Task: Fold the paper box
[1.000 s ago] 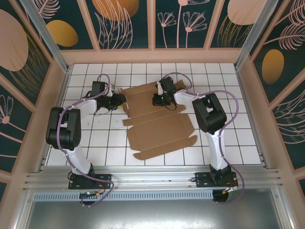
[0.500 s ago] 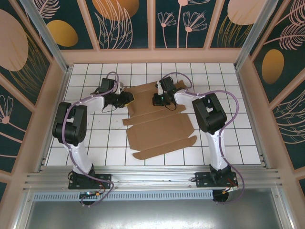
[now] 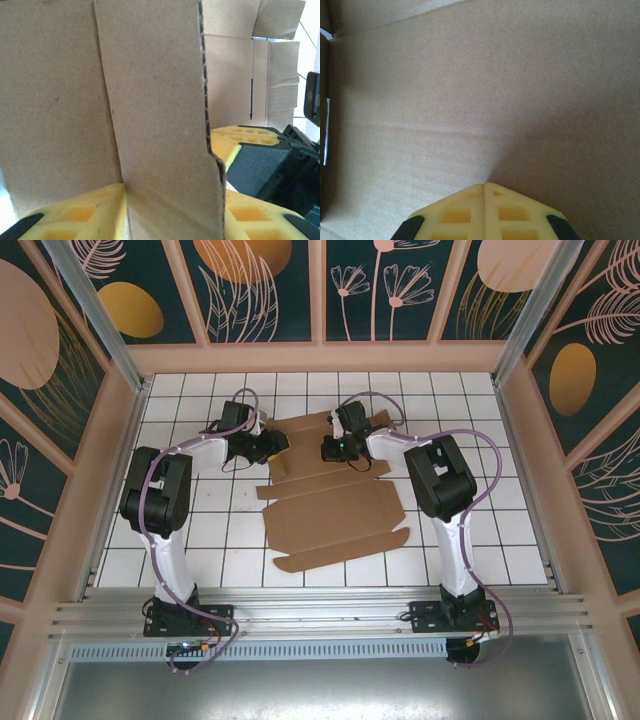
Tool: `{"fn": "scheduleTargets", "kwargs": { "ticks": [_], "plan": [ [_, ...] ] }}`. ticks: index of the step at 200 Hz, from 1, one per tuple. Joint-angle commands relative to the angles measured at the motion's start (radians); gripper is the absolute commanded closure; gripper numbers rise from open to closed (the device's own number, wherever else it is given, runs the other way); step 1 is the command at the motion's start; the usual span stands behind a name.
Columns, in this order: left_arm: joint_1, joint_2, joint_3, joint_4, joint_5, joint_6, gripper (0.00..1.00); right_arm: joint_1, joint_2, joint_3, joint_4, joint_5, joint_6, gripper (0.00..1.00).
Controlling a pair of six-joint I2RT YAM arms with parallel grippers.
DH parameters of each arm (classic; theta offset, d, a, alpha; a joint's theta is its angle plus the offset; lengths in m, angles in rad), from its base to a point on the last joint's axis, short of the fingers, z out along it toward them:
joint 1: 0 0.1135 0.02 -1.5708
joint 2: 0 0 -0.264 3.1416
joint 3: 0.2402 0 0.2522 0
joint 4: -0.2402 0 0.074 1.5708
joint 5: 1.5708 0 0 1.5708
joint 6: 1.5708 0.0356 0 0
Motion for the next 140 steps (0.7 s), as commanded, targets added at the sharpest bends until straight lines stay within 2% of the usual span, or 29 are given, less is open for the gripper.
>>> {"fn": "scheduleTargets", "kwargs": {
  "ticks": [1, 35, 85, 140],
  "plan": [
    [-0.011, 0.014, 0.006, 0.022, 0.028, -0.013, 0.53, -0.006, 0.018, -0.055, -0.112, 0.051, 0.003, 0.99],
    [-0.011, -0.017, 0.055, -0.059, -0.019, 0.053, 0.49, -0.012, 0.007, -0.063, -0.111, 0.046, 0.008, 0.98],
    [-0.01, -0.144, 0.08, -0.152, -0.121, 0.14, 0.38, -0.05, -0.04, -0.099, -0.08, -0.019, 0.036, 0.96],
    [-0.004, -0.273, 0.147, -0.244, -0.209, 0.185, 0.39, -0.067, -0.099, -0.095, -0.086, -0.038, 0.056, 0.94]
  ]
}}
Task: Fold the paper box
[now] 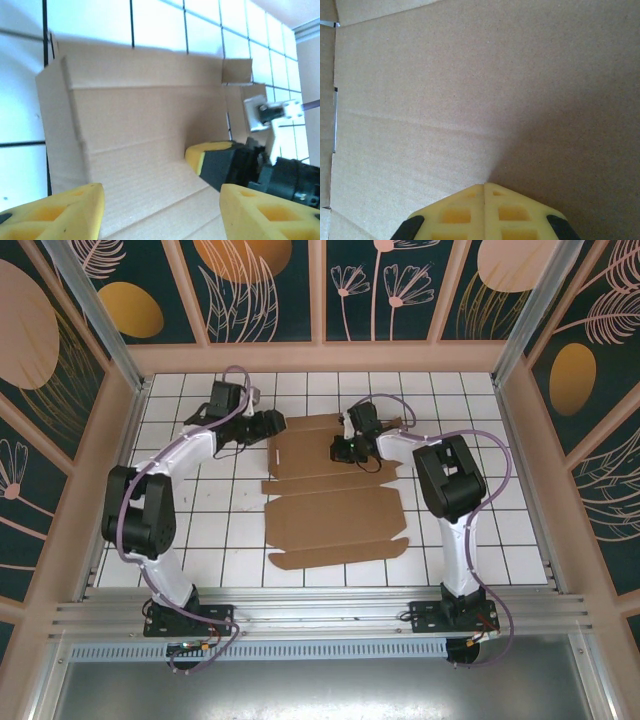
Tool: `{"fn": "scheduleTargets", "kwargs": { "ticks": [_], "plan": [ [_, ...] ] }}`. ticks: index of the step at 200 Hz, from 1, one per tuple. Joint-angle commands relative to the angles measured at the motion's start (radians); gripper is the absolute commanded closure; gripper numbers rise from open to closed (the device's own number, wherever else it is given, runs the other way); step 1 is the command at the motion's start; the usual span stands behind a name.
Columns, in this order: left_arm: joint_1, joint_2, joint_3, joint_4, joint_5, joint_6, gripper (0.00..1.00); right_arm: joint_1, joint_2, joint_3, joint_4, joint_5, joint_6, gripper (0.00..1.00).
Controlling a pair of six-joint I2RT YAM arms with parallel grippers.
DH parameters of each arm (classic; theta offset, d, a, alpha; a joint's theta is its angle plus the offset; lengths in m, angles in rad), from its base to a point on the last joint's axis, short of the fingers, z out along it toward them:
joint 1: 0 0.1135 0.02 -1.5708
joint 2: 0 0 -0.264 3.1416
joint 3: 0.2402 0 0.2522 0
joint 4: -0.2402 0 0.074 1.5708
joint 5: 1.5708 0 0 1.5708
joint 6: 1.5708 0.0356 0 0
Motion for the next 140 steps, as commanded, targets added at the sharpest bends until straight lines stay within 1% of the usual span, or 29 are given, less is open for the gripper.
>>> {"fn": "scheduleTargets", "kwargs": {
  "ticks": [1, 20, 34, 46, 56, 72, 79, 90, 102, 110, 140],
  "plan": [
    [0.003, -0.074, 0.05, -0.066, -0.058, 0.044, 0.39, -0.013, -0.05, -0.02, -0.091, 0.003, 0.02, 0.94],
    [0.002, -0.125, 0.046, -0.027, -0.014, 0.002, 0.41, -0.032, -0.103, 0.0, -0.094, 0.007, 0.018, 0.93],
    [-0.003, -0.137, 0.035, 0.006, 0.015, -0.052, 0.45, -0.057, -0.118, 0.034, -0.115, 0.014, 0.013, 0.9],
    [-0.032, -0.131, 0.015, 0.039, 0.049, -0.091, 0.5, -0.084, -0.115, 0.062, -0.139, 0.021, 0.004, 0.88],
    [-0.074, -0.116, -0.001, 0.046, 0.043, -0.107, 0.55, -0.111, -0.104, 0.081, -0.159, 0.026, -0.001, 0.87],
    [-0.146, -0.073, -0.039, 0.062, 0.022, -0.134, 0.67, -0.145, -0.08, 0.108, -0.186, 0.036, -0.017, 0.88],
    [-0.17, -0.059, -0.064, 0.083, 0.022, -0.148, 0.75, -0.155, -0.068, 0.119, -0.194, 0.044, -0.025, 0.9],
    [-0.195, 0.01, -0.098, 0.116, 0.031, -0.174, 0.88, -0.162, -0.046, 0.138, -0.211, 0.047, -0.036, 0.94],
    [-0.211, 0.057, -0.127, 0.154, 0.045, -0.195, 1.0, -0.16, -0.024, 0.155, -0.226, 0.058, -0.05, 0.97],
    [-0.218, 0.085, -0.131, 0.152, 0.039, -0.194, 1.0, -0.158, -0.009, 0.164, -0.235, 0.067, -0.056, 1.0],
    [-0.223, 0.173, -0.097, 0.092, -0.002, -0.148, 1.0, -0.145, 0.04, 0.192, -0.273, 0.115, -0.092, 1.0]
  ]
}}
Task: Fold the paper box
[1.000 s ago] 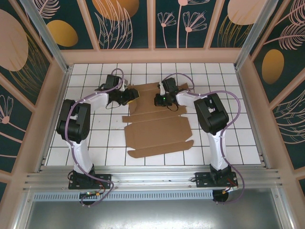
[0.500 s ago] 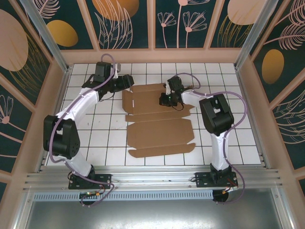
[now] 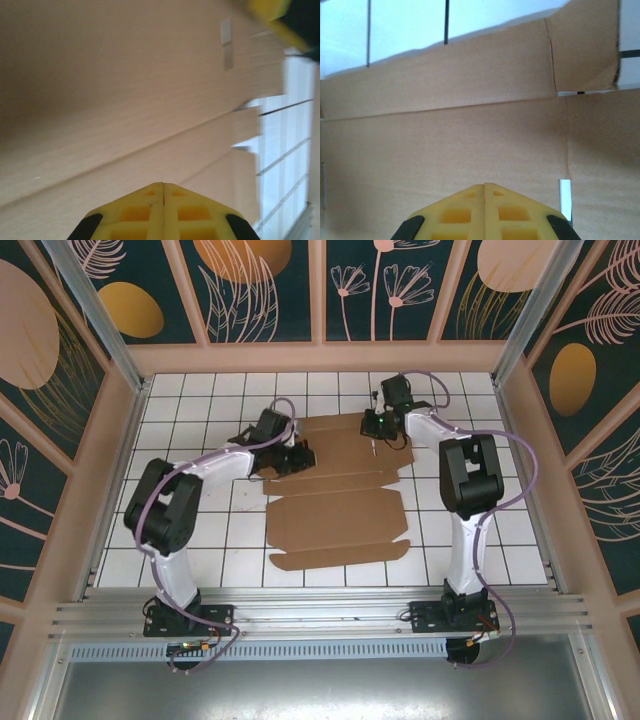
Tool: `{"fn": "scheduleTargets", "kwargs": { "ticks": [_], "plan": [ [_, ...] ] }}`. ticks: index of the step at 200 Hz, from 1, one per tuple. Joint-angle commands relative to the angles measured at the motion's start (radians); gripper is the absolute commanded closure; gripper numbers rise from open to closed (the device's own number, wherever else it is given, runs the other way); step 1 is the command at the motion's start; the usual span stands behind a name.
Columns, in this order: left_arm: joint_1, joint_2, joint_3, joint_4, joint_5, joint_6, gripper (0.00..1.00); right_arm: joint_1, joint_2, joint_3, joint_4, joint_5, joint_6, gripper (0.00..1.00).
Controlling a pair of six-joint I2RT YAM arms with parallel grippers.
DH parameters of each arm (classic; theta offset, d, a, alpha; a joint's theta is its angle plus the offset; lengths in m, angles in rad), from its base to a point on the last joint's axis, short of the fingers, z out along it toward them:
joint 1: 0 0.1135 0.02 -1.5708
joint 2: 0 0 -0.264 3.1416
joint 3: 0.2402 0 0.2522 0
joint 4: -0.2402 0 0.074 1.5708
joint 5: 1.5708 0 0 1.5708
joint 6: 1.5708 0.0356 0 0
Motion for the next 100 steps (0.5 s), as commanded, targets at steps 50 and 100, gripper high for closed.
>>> {"fn": "scheduleTargets", "kwargs": {
  "ticks": [50, 100],
  "plan": [
    [0.014, 0.222, 0.16, -0.135, -0.133, 0.026, 1.0, 0.029, 0.062, -0.043, -0.067, 0.151, -0.047, 1.0],
    [0.073, 0.316, 0.304, -0.218, -0.19, 0.078, 1.0, 0.086, 0.009, -0.198, -0.082, 0.301, -0.022, 1.0]
  ]
}}
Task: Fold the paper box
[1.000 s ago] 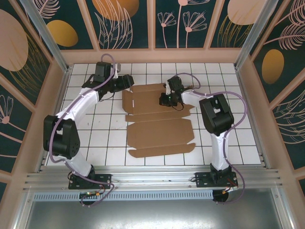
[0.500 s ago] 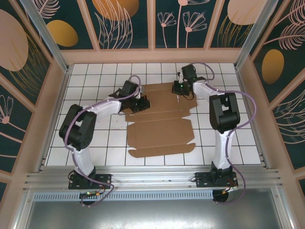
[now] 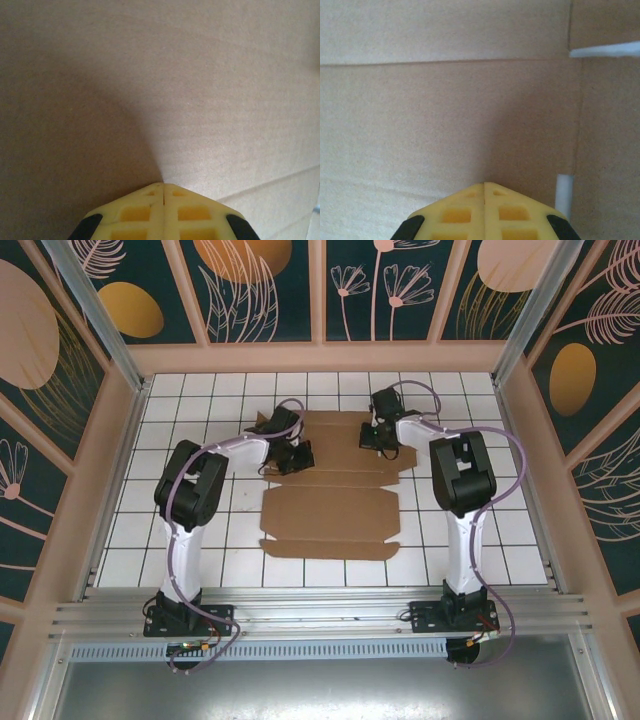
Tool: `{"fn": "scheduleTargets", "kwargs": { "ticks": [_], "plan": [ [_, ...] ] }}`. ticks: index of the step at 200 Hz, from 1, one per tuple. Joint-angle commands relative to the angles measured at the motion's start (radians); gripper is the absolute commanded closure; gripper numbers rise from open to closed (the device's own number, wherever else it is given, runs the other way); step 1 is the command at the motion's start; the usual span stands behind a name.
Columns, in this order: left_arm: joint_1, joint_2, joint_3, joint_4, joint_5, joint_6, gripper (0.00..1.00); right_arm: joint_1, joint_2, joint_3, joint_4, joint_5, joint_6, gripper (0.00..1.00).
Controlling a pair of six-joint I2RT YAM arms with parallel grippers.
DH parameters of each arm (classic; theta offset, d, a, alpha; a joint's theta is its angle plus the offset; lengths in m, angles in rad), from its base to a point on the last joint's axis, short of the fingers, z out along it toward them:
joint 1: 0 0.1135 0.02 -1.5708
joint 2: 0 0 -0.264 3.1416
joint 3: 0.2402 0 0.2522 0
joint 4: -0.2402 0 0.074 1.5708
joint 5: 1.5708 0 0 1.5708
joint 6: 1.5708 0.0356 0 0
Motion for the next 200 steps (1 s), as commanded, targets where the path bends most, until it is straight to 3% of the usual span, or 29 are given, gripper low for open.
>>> {"fn": "scheduleTargets", "kwargs": {
  "ticks": [1, 51, 79, 111, 139, 170, 200],
  "plan": [
    [0.049, 0.074, 0.062, -0.083, -0.078, 0.048, 1.0, 0.043, -0.012, -0.12, -0.107, 0.098, 0.008, 1.0],
    [0.075, 0.175, 0.246, -0.148, -0.065, 0.093, 1.0, 0.157, -0.13, -0.306, -0.039, 0.026, 0.066, 1.0],
    [0.071, 0.185, 0.271, -0.132, -0.018, 0.104, 1.0, 0.229, -0.191, -0.379, 0.031, -0.102, 0.117, 1.0],
    [0.069, 0.153, 0.251, -0.101, 0.021, 0.143, 1.0, 0.223, -0.268, -0.375, 0.09, -0.271, 0.141, 1.0],
    [0.068, 0.068, 0.189, -0.081, 0.01, 0.148, 1.0, 0.173, -0.341, -0.295, 0.06, -0.302, 0.087, 0.82],
    [0.073, -0.074, 0.037, 0.026, 0.019, 0.117, 1.0, 0.103, -0.397, -0.246, 0.054, -0.227, 0.04, 0.48],
    [0.078, -0.085, -0.005, 0.043, 0.048, 0.092, 1.0, -0.019, -0.311, -0.173, 0.007, -0.24, 0.007, 0.44]
  ]
}}
